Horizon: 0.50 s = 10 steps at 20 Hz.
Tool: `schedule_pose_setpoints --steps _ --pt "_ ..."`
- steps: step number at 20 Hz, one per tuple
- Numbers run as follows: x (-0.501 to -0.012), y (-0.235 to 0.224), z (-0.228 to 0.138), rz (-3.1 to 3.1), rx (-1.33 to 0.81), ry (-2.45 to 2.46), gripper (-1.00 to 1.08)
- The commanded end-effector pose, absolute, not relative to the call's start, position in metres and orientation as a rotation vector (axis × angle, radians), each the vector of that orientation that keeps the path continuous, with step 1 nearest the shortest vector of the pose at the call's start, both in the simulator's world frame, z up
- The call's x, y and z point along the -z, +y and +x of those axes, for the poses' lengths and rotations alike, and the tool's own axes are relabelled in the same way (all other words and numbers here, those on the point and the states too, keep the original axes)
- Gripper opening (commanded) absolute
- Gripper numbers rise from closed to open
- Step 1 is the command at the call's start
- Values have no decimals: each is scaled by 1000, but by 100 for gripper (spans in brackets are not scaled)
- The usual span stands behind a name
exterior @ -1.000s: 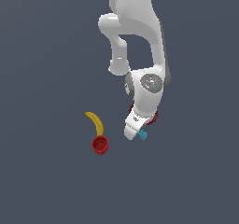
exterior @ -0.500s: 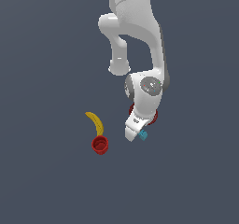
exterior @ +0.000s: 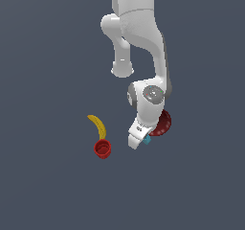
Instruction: Pick up a designated object from a clutter of objects.
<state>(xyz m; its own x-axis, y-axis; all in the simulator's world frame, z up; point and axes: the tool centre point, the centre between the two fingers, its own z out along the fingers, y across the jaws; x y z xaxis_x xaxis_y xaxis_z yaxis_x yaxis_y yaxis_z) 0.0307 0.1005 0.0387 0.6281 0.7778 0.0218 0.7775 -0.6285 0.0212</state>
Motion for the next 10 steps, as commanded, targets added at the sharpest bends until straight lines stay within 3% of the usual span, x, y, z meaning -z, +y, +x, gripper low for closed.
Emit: schedule_pose_setpoints --steps 1,2,10 --pt "-22 99 20 2834 0 1355 100" --pt "-22 99 20 2834 0 1355 -100" --pt "-22 99 20 2834 0 1355 -100"
